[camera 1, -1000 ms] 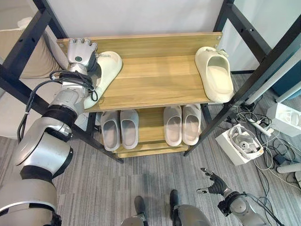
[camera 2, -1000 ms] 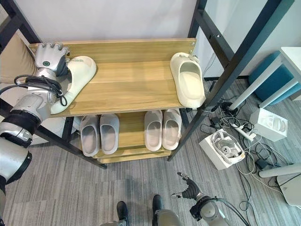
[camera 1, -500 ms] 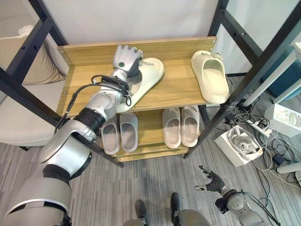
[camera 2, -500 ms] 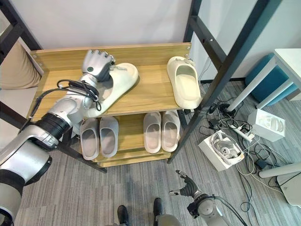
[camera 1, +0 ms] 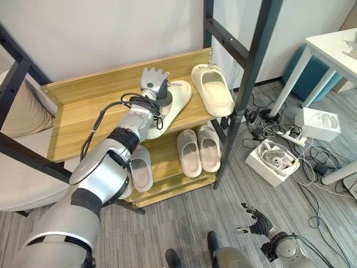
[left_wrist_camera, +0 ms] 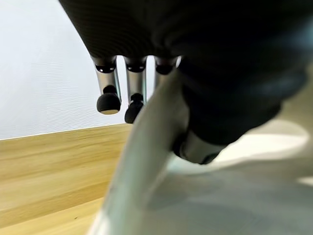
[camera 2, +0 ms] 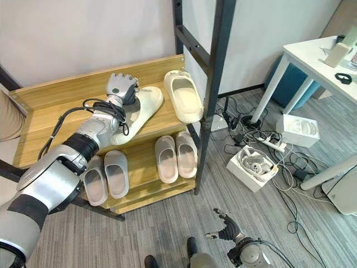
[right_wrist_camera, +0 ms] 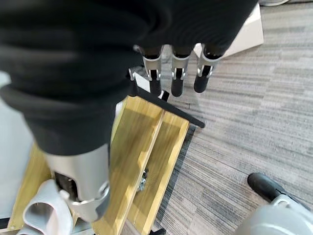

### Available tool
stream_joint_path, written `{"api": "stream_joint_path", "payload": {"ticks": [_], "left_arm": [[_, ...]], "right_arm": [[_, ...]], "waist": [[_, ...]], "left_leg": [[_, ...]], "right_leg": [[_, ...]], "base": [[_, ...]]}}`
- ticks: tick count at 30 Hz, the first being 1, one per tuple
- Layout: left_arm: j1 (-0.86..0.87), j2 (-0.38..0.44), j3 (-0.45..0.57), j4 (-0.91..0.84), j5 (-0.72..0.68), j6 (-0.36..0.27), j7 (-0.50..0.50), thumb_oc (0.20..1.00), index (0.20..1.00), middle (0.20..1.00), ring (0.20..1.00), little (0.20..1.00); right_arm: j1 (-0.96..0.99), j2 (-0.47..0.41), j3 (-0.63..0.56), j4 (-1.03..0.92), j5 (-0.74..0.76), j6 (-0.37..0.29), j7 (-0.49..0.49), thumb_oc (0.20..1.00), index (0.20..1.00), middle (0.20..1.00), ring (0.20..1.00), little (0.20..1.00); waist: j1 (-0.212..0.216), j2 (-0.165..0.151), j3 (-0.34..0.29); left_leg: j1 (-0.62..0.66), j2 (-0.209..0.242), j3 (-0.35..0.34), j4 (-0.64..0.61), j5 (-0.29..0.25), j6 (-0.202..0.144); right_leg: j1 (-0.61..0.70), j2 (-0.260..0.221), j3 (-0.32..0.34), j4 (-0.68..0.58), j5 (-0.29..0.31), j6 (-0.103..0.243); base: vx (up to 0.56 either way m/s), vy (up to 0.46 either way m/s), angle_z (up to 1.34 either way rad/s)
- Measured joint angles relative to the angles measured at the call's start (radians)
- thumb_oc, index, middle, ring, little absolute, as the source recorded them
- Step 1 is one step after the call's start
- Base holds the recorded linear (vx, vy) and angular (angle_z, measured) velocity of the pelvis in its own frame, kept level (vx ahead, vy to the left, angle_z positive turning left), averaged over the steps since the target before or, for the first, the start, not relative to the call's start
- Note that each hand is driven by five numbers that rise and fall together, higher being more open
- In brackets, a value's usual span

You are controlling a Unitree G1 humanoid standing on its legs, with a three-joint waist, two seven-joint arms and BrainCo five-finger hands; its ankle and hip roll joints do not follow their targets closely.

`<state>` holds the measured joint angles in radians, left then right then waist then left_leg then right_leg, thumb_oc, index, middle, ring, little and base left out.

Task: Arrange the slippers neatly on the shoe rack.

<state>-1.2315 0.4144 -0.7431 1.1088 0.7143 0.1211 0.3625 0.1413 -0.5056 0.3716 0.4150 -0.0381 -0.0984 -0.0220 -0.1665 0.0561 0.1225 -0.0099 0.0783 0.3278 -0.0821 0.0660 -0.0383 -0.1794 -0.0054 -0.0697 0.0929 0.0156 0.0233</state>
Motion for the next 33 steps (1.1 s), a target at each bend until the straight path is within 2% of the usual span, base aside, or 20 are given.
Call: {"api": "stream_joint_path", "payload": {"ticks": [5, 6, 7, 14, 26, 29, 31, 33], "left_arm": [[-0.001, 0.0, 0.029, 0.027, -0.08, 0.014, 0.013, 0.2, 0.2, 0.2, 0.2, 0.2], [0.0, -0.001, 0.038, 0.042, -0.09, 0.02, 0.014, 0.272, 0.272, 0.272, 0.272, 0.272], [0.0, 0.0, 0.04, 0.045, -0.107, 0.024, 0.014, 1.0, 1.0, 1.0, 1.0, 1.0], [-0.011, 0.018, 0.042, 0.064, -0.115, 0.023, 0.032, 1.0, 1.0, 1.0, 1.0, 1.0], [-0.045, 0.045, 0.046, 0.059, -0.149, 0.024, 0.043, 1.0, 1.0, 1.0, 1.0, 1.0], [-0.042, 0.041, 0.089, -0.052, -0.19, 0.02, 0.045, 1.0, 1.0, 1.0, 1.0, 1.0], [-0.02, 0.045, 0.132, -0.187, -0.207, 0.014, 0.052, 1.0, 1.0, 1.0, 1.0, 1.0], [0.092, 0.041, 0.231, -0.401, -0.308, -0.041, 0.064, 1.0, 1.0, 1.0, 1.0, 1.0]], "right_arm": [[0.001, -0.006, 0.0, 0.0, 0.0, 0.0, 0.001, 1.0, 1.0, 1.0, 1.0, 1.0], [0.001, -0.005, 0.0, 0.0, 0.0, 0.0, 0.001, 1.0, 1.0, 1.0, 1.0, 1.0], [0.002, -0.005, 0.0, 0.0, 0.0, 0.0, 0.001, 1.0, 1.0, 1.0, 1.0, 1.0], [0.002, -0.004, 0.01, 0.001, 0.0, 0.0, 0.003, 1.0, 1.0, 1.0, 1.0, 1.0], [0.009, -0.003, 0.011, 0.001, 0.001, 0.0, 0.012, 1.0, 1.0, 1.0, 1.0, 1.0], [0.012, -0.002, 0.01, 0.011, 0.001, 0.001, 0.01, 1.0, 1.0, 1.0, 1.0, 1.0], [0.014, 0.002, 0.009, 0.011, 0.001, 0.001, 0.009, 1.0, 1.0, 1.0, 1.0, 1.0], [0.009, 0.027, -0.003, 0.019, 0.001, 0.013, -0.001, 1.0, 1.0, 1.0, 1.0, 1.0]], "waist": [[-0.004, 0.001, -0.006], [-0.005, -0.002, -0.011], [-0.005, -0.004, -0.017], [0.006, -0.014, -0.062], [0.01, -0.014, -0.065], [0.028, -0.015, -0.065], [0.035, -0.015, -0.065], [0.046, -0.012, -0.069]], "left_leg": [[0.0, 0.003, 0.008, 0.0, 0.0, 0.0], [0.0, 0.003, 0.008, 0.0, 0.0, 0.0], [0.0, 0.003, 0.008, 0.0, 0.0, 0.0], [0.007, 0.002, -0.004, 0.0, 0.0, 0.0], [0.008, 0.0, -0.016, 0.0, 0.0, 0.0], [0.007, 0.0, -0.019, 0.0, 0.0, 0.0], [0.007, 0.0, -0.033, 0.0, 0.001, 0.0], [0.013, 0.002, -0.053, 0.0, 0.001, 0.0]], "right_leg": [[-0.006, 0.004, 0.004, 0.011, -0.002, -0.003], [-0.003, 0.005, 0.005, 0.017, -0.002, -0.003], [-0.002, 0.004, 0.004, 0.018, -0.002, -0.003], [0.004, 0.0, -0.009, 0.018, -0.013, -0.002], [0.004, -0.003, -0.016, 0.025, -0.018, -0.005], [0.014, -0.004, -0.02, 0.026, -0.018, -0.005], [0.022, -0.005, -0.035, 0.026, -0.018, -0.005], [0.038, -0.007, -0.054, 0.023, -0.022, -0.005]], "base": [[0.03, -0.035, -0.04], [0.05, -0.029, -0.01], [0.06, -0.034, 0.02], [0.03, -0.013, 0.07], [0.0, -0.001, 0.02], [0.0, -0.003, 0.02], [-0.01, -0.01, 0.19], [-0.01, -0.003, 0.28]]}}
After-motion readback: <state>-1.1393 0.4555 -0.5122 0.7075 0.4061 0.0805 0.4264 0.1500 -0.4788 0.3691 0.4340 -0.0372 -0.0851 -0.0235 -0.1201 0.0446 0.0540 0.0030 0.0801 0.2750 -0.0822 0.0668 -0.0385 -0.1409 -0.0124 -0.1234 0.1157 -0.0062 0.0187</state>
